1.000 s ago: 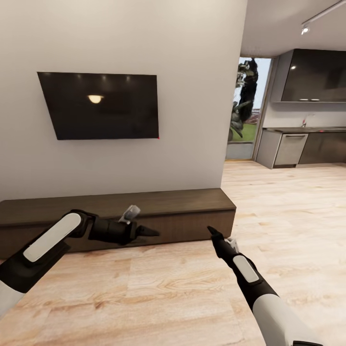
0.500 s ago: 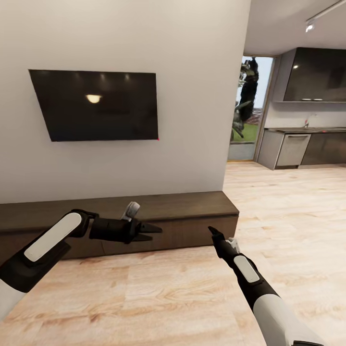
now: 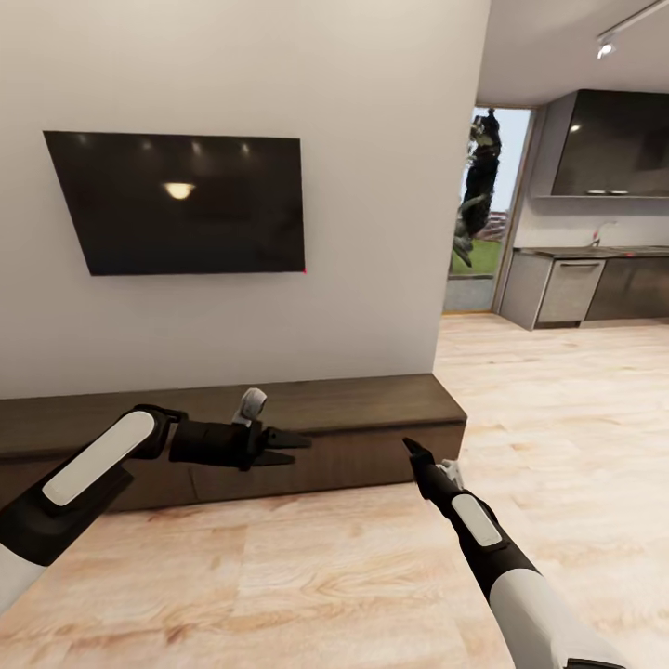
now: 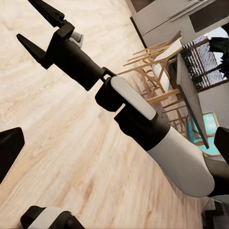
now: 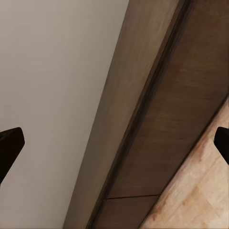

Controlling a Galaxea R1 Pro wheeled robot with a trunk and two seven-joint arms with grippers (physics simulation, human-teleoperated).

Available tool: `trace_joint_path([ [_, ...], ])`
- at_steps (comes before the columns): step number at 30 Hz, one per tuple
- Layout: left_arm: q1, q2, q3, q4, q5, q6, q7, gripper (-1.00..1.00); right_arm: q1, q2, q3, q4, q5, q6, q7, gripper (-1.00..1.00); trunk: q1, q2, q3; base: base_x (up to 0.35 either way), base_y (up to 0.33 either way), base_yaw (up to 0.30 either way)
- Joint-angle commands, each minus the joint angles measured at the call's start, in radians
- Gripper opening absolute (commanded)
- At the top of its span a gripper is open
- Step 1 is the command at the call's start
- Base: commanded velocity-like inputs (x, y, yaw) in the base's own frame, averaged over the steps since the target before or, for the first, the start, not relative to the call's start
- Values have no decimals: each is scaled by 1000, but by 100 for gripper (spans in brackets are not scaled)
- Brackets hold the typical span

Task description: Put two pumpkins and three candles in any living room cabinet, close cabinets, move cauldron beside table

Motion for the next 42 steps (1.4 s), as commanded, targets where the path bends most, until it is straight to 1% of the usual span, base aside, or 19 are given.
trace_joint_path([
  [1, -1, 1, -2, 0, 4, 1, 1, 100, -1, 1, -8, 0, -6, 8, 3, 100, 0, 0, -1, 308, 0, 0],
  [8, -1, 1, -2, 0, 4, 1, 0, 100, -1, 1, -7, 4, -10, 10, 8, 100, 0, 0, -1, 285, 0, 0],
  [12, 0, 1, -2, -1, 4, 1, 0, 100, -1, -1, -20, 31, -32, 13, 59, 100, 0, 0, -1, 74, 0, 0],
  [14, -1, 2, -2, -1, 4, 1, 0, 100, -1, -11, -29, 72, -44, 15, 121, 100, 0, 0, -1, 28, 0, 0],
  [16, -1, 2, -2, -1, 4, 1, 0, 100, -1, -17, -32, 93, -49, 16, 146, 100, 0, 0, -1, 14, 0, 0],
  [23, 0, 3, -2, -3, 4, 1, 0, 100, -1, -24, -34, 113, -53, 17, 197, 100, 0, 0, -1, 4, 0, 0],
  [26, 0, 4, -2, -4, 4, 1, 0, 100, 0, -25, -33, 114, -54, 17, 232, 100, 12, -21, -10, 0, 0, 0],
  [28, 0, 4, -2, -6, 4, 1, 0, 100, 0, -25, -33, 112, -54, 16, 243, 100, 20, -35, -17, 0, 0, 0],
  [34, 0, 4, -2, -7, 4, 1, 0, 100, 1, -25, -35, 105, -54, 12, 252, 100, 43, -77, -36, 0, 0, 0],
  [40, 0, 4, -2, -8, 4, 1, 0, 100, 1, -24, -76, 104, -54, 10, 247, 100, 66, -119, -54, 0, 0, 0],
  [42, -11, 13, -11, 4, 14, -7, 8, 100, 8, -35, -80, 101, -57, 8, 236, 100, 65, -119, -54, -36, 0, 0],
])
